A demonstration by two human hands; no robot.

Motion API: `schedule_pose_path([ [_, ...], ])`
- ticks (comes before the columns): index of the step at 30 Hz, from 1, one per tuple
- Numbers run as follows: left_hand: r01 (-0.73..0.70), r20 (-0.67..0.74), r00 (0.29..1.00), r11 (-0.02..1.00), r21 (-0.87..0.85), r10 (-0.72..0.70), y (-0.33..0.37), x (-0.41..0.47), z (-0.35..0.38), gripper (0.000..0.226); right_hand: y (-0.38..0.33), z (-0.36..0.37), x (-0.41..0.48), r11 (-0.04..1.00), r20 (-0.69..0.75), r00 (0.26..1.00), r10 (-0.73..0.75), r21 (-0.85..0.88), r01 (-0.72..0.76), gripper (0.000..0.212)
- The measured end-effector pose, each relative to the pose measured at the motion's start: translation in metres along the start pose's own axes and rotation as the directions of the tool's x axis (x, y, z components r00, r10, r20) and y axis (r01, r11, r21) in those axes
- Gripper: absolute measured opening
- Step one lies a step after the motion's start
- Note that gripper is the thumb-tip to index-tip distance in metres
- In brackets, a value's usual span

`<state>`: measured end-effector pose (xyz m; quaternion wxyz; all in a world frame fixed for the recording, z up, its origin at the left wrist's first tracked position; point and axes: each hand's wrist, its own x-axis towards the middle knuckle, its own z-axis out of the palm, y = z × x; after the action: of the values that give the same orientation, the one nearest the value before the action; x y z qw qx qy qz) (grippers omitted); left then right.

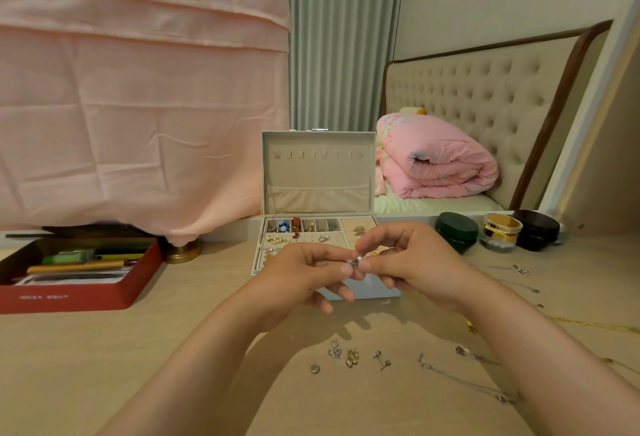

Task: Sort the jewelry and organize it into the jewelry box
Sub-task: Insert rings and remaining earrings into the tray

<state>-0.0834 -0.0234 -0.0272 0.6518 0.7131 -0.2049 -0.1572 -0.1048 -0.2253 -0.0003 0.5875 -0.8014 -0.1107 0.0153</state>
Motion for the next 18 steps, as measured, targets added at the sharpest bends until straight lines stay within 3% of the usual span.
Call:
schedule_pose_path([
  [5, 0.003, -0.070, 0.998, 1.000, 0.022, -0.001, 0.000, -0.001, 0.000, 0.021, -0.001, -0.001, 0.001, 0.990, -0.018, 0.999, -0.031, -0.139, 0.028, 0.014],
  [11, 0.048, -0.028, 0.998, 0.999, 0.012, -0.048, -0.008, 0.001, 0.008, 0.014, 0.002, -0.001, 0.000, 0.956, 0.063, 0.997, -0.034, -0.290, 0.051, 0.013],
  [18, 0.154, -0.013, 0.987, 0.966, -0.210, -0.160, -0.014, 0.003, 0.018, 0.016, 0.010, -0.007, 0.003, 0.971, 0.016, 0.997, -0.073, -0.229, 0.075, 0.018],
])
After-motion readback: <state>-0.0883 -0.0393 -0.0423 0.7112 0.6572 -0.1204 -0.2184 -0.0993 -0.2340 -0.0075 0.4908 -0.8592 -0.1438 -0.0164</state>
